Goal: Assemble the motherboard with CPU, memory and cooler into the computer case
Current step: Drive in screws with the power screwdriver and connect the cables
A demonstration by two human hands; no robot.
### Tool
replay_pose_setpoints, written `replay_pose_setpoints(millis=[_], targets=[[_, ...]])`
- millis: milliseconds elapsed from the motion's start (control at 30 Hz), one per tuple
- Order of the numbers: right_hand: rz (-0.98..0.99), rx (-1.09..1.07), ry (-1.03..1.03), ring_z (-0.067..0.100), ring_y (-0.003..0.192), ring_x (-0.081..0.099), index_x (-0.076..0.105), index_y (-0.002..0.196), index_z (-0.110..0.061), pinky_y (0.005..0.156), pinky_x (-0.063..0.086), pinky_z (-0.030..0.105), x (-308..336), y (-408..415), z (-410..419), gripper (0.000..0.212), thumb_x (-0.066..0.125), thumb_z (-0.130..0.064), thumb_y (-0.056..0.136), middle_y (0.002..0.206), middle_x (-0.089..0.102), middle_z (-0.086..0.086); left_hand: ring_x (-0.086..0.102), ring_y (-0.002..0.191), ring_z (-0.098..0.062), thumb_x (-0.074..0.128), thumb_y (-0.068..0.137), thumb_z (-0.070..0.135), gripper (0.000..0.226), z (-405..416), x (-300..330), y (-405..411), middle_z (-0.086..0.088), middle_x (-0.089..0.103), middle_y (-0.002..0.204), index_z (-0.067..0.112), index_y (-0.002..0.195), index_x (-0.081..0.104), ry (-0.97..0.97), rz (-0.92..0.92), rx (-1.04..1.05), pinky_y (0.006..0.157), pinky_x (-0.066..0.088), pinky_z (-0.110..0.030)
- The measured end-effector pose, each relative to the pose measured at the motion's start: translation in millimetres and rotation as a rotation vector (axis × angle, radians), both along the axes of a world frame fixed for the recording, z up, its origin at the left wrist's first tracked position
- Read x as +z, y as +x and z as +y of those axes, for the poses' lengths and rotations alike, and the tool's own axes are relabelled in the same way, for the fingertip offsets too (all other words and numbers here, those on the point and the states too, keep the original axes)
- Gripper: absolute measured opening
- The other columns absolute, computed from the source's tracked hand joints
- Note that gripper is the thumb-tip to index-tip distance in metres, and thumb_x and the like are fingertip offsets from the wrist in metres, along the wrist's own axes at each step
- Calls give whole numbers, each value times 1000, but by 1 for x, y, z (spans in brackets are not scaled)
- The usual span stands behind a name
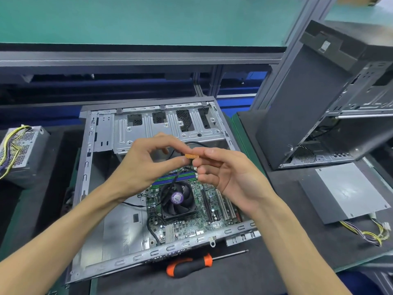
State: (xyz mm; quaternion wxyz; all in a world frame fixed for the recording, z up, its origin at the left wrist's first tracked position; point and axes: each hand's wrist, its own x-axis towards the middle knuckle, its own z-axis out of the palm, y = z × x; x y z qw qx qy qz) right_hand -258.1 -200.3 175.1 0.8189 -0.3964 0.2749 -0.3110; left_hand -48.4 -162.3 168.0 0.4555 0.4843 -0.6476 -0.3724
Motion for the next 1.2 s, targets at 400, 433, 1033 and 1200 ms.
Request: replay_pose_setpoints(millis=[400,433,1033,1200], targets=[[84,-6,-77,14,67,69,78,95,-6,64,60,23,4,2,-5,14,74,-14,85,83,73,11,69,98,-22,69,87,31,18,-6,1,-4,-3,74,98,19,99,75,54,85,-54,91,54,-39],[95,-8,-79,14,66,69,78,92,-6,64,60,24,5,1,-5,12,74,-12,83,82,73,11,69,99,-20,68,88,33,18,-7,2,-4,-2,74,99,20,99,75,69,75,-63,90,53,-34],[-27,-170,209,8,60,62,64,84,-9,57,54,16,-3,-29,-28,8,65,-2,80,74,64,5,53,62,-6,79,71,55,38,-26,16,-46,5,63,66,19,74,67,75,-144,156,61,46,-24],[-24,-139,168,7,60,62,59,87,-7,58,54,15,2,-34,-34,9,64,-3,81,75,65,4,68,79,-16,76,79,34,23,-29,13,-55,-8,76,87,17,93,80,288,289,-31,74,59,-26]])
